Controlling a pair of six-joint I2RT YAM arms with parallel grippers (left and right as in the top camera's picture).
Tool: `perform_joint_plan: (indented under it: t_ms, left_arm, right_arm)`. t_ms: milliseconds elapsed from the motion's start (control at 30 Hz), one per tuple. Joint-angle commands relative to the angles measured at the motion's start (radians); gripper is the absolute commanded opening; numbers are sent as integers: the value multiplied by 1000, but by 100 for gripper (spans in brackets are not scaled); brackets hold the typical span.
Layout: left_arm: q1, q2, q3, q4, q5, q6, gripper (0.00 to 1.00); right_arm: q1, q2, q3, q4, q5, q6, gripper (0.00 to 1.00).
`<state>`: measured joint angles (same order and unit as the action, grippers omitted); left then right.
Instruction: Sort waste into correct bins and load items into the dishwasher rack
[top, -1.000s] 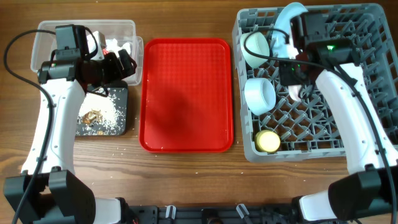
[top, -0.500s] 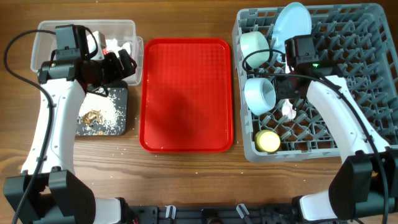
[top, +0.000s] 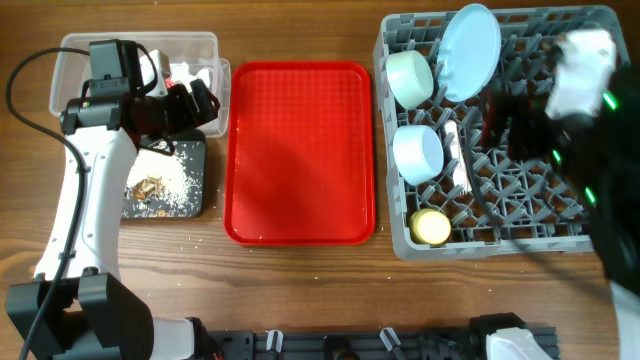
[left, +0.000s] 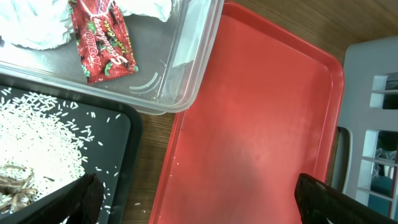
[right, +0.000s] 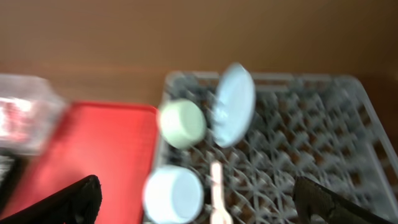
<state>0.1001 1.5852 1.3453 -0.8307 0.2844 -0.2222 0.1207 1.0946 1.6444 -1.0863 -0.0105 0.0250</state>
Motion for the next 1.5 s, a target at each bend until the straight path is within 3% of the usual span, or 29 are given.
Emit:
perform_joint_plan:
  t_ms: [0, 233, 367, 533, 733, 833, 933, 1067, 1467]
  left_arm:
    - [5, -15, 3, 0, -6, 6, 100]
    - [5, -15, 3, 0, -6, 6, 100]
    - [5, -15, 3, 0, -6, 6, 100]
    - [5, -15, 3, 0, -6, 6, 100]
    - [5, -15, 3, 0, -6, 6, 100]
    - [5, -15, 3, 0, -6, 6, 100]
    - [5, -15, 3, 0, -6, 6, 100]
    - [5, -15, 3, 0, -6, 6, 100]
    - [5, -15, 3, 0, -6, 6, 100]
  right_arm:
    - [-2, -74, -1, -16, -111, 4, 100]
    - [-2, -138, -4, -100, 34, -40, 100]
    - [-29, -159, -106, 35, 111, -23, 100]
    - [-66, -340, -520, 420, 73, -25, 100]
    - [-123, -729, -1211, 948, -83, -21, 100]
    - [-123, -909, -1443, 1085, -92, 11, 100]
    - [-123, -1044, -1564, 1107, -61, 67, 100]
    - [-123, -1092, -1633, 1124, -6, 139, 100]
    - [-123, -1087, -1639, 1090, -29, 142, 100]
